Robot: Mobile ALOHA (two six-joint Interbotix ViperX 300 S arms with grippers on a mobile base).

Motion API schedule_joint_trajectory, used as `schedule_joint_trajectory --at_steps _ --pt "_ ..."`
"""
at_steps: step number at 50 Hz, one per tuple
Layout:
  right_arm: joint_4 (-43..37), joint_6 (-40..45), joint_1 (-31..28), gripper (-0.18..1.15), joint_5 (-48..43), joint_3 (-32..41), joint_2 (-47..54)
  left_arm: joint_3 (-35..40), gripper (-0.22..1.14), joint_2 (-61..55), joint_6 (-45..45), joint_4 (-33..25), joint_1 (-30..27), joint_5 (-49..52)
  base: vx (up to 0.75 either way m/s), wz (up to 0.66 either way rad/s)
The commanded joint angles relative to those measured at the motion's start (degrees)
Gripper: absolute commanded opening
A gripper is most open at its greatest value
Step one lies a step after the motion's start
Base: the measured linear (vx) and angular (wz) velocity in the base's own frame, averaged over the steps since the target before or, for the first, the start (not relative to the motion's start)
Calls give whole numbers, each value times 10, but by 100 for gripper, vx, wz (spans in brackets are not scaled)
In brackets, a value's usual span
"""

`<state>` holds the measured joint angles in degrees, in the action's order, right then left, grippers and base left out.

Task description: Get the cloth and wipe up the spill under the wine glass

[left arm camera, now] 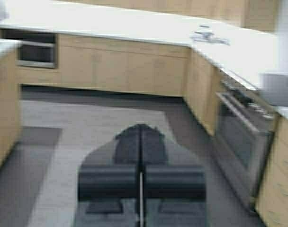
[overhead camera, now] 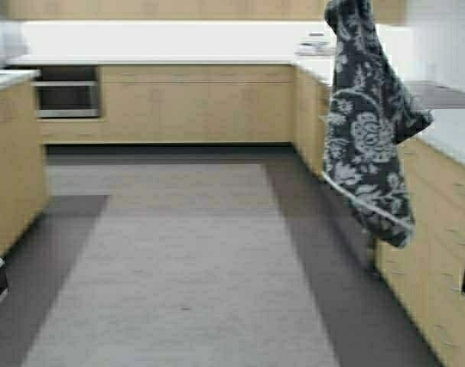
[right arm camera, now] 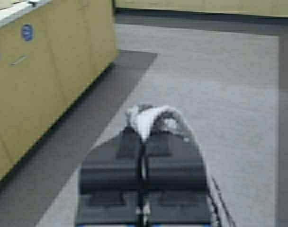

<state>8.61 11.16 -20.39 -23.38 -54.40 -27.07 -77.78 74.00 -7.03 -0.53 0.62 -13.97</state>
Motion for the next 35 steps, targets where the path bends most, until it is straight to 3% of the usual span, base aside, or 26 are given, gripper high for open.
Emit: schedule_joint_trajectory --at_steps 1,35 --pt "-1 0 -2 6 -8 12 -4 6 3 -4 -2 -1 -1 -3 7 52" --pt "-1 4 -3 6 -9 8 -14 9 3 -25 -2 -1 -1 -3 7 52"
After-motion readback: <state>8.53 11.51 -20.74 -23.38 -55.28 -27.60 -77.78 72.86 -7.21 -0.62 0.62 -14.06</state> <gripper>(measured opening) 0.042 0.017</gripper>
